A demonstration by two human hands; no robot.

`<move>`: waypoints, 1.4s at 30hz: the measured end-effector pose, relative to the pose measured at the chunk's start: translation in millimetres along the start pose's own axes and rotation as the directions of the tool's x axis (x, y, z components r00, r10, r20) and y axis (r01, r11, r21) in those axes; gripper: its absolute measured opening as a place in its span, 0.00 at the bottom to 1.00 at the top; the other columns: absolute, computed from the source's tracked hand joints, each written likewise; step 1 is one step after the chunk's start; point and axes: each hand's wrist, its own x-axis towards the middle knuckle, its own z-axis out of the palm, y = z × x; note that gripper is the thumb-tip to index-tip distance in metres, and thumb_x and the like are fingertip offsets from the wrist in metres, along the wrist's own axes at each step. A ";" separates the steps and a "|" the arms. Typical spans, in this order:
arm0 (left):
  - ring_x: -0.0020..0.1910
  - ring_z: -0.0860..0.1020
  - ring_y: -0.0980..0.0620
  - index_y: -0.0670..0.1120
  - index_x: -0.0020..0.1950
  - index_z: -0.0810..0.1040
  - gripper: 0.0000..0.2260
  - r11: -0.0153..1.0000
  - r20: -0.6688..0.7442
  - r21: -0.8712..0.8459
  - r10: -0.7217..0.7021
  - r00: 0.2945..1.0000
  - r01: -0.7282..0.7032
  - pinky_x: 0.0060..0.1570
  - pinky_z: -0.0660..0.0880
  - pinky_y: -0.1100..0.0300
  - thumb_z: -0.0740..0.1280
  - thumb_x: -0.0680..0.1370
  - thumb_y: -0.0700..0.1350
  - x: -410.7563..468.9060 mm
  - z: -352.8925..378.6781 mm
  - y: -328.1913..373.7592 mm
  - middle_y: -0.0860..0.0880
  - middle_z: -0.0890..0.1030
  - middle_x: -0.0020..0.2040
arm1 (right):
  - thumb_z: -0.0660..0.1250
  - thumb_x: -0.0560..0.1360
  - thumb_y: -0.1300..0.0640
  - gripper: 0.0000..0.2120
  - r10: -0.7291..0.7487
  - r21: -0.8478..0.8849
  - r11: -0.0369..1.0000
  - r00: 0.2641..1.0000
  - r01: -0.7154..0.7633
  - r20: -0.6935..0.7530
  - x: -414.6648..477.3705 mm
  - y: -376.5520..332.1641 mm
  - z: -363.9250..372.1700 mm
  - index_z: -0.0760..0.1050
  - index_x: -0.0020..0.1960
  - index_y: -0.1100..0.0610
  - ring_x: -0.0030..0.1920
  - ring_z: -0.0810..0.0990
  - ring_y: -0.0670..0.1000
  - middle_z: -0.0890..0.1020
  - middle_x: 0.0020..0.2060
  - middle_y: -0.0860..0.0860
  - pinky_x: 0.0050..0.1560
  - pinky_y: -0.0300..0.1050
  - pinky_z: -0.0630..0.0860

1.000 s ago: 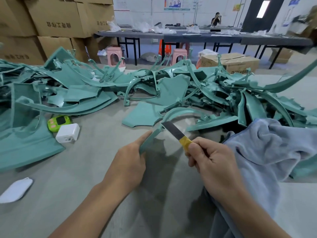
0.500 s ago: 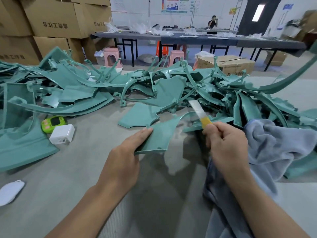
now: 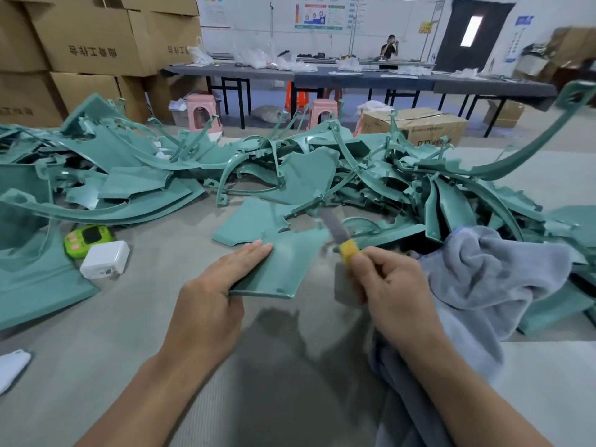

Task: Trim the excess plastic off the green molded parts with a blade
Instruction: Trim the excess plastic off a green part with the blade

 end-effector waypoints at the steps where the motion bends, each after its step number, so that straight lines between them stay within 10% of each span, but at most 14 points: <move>1: 0.66 0.71 0.73 0.62 0.65 0.78 0.40 1.000 -0.016 -0.008 0.000 1.000 0.000 0.68 0.63 0.75 0.63 0.69 0.20 0.3 -2.5 -0.5 0.74 0.74 0.63 | 0.65 0.80 0.49 0.17 0.111 -0.090 0.989 0.989 -0.120 -0.099 7.7 4.6 -3.0 0.77 0.33 0.52 0.29 0.75 0.46 0.79 0.26 0.48 0.33 0.46 0.72; 5: 0.42 0.79 0.71 0.68 0.57 0.82 0.32 0.973 -0.119 -0.105 -0.216 0.969 0.204 0.39 0.73 0.75 0.68 0.74 0.28 2.4 -10.1 -10.3 0.73 0.79 0.54 | 0.63 0.79 0.53 0.19 0.279 -0.050 0.953 0.933 -0.297 -0.228 12.6 12.0 -12.4 0.78 0.31 0.53 0.28 0.76 0.45 0.81 0.26 0.47 0.35 0.48 0.73; 8: 0.29 0.76 0.53 0.51 0.44 0.84 0.06 0.880 -0.216 -0.225 -0.463 0.860 0.417 0.31 0.71 0.60 0.74 0.68 0.45 9.2 -10.1 -17.3 0.56 0.82 0.30 | 0.60 0.78 0.49 0.14 0.204 -0.009 0.978 0.959 -0.210 -0.195 2.7 9.0 -7.6 0.79 0.36 0.46 0.27 0.76 0.45 0.82 0.27 0.45 0.33 0.46 0.70; 13: 0.29 0.78 0.50 0.43 0.34 0.82 0.22 0.815 -0.019 -0.129 -0.571 0.821 0.564 0.32 0.74 0.54 0.70 0.65 0.63 13.8 -11.3 -22.5 0.49 0.83 0.31 | 0.62 0.82 0.52 0.15 0.228 0.152 0.968 0.954 -0.201 -0.192 3.4 11.6 -7.2 0.80 0.39 0.46 0.27 0.74 0.48 0.82 0.27 0.50 0.35 0.54 0.74; 18: 0.38 0.85 0.51 0.47 0.41 0.85 0.14 0.754 0.073 -0.184 -0.630 0.773 0.631 0.41 0.79 0.51 0.74 0.61 0.53 16.8 -12.5 -36.9 0.55 0.86 0.36 | 0.63 0.83 0.54 0.15 0.218 0.124 0.971 0.971 -0.206 -0.099 2.2 11.3 -4.6 0.80 0.39 0.46 0.25 0.73 0.47 0.82 0.27 0.51 0.31 0.48 0.71; 26: 0.38 0.85 0.39 0.39 0.55 0.83 0.12 0.271 0.391 -0.645 -0.687 0.613 0.714 0.32 0.79 0.50 0.68 0.72 0.37 21.5 -17.0 -28.4 0.37 0.86 0.50 | 0.66 0.80 0.55 0.15 0.098 0.154 0.984 0.992 -0.084 -0.084 -2.7 -1.5 -6.1 0.78 0.35 0.53 0.24 0.68 0.49 0.78 0.26 0.53 0.28 0.46 0.65; 33: 0.42 0.86 0.40 0.40 0.57 0.84 0.18 0.213 0.598 -0.570 -0.556 0.578 0.794 0.31 0.81 0.55 0.68 0.68 0.36 17.3 -15.6 -18.6 0.35 0.85 0.53 | 0.66 0.81 0.49 0.14 -0.004 -0.265 0.963 0.991 0.040 0.136 -11.6 -6.9 0.9 0.76 0.38 0.51 0.32 0.74 0.50 0.76 0.28 0.48 0.34 0.47 0.69; 39: 0.38 0.85 0.40 0.42 0.57 0.84 0.14 0.289 0.559 -0.526 -0.591 0.581 0.800 0.26 0.78 0.56 0.65 0.76 0.32 16.8 -13.7 -16.9 0.35 0.85 0.50 | 0.63 0.83 0.52 0.16 0.025 -0.429 0.892 0.962 -0.144 -0.270 -0.2 -6.2 -16.4 0.73 0.37 0.55 0.27 0.72 0.53 0.74 0.25 0.49 0.30 0.48 0.65; 42: 0.37 0.85 0.40 0.42 0.55 0.85 0.14 0.285 0.553 -0.534 -0.594 0.584 0.796 0.25 0.77 0.56 0.65 0.76 0.32 16.2 -14.0 -17.3 0.35 0.86 0.50 | 0.63 0.82 0.49 0.14 -0.048 -0.481 0.874 0.998 0.063 0.043 -12.6 -13.0 -0.8 0.74 0.39 0.52 0.28 0.72 0.48 0.74 0.26 0.46 0.31 0.47 0.70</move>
